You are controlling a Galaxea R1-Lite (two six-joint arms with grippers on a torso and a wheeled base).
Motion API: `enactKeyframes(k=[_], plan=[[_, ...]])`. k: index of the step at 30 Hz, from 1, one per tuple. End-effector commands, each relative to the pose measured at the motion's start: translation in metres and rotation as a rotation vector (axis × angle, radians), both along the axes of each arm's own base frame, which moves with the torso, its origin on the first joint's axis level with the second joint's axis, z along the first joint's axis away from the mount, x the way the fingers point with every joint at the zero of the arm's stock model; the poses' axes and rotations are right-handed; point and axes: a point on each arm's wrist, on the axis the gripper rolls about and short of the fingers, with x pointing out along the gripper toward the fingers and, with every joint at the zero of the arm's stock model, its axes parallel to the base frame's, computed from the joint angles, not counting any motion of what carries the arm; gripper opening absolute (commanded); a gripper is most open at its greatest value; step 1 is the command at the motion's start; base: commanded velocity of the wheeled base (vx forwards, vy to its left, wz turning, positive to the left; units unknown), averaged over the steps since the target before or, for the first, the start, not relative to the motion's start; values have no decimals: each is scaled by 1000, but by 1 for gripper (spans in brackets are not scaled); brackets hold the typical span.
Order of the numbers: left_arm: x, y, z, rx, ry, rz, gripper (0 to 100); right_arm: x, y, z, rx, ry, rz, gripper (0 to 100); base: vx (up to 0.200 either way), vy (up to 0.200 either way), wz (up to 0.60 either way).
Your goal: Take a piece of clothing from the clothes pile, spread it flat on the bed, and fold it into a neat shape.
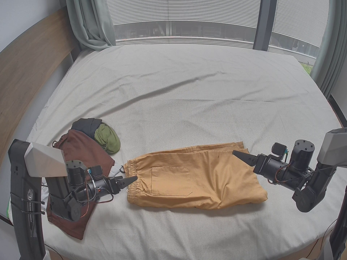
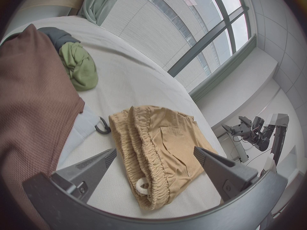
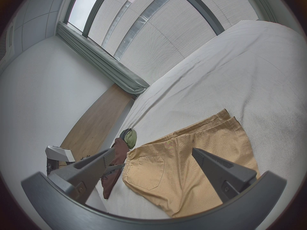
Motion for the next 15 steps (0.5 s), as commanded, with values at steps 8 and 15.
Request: enactKeyframes(k=[8,15], plan=[[5,-6,-31,18,54,8,100,0,2,-5,-4,17,5,100,0,0,0],[6,-15,-36,-20,100,33,100,1,2,-7,-5,22,2,100,0,0,0]])
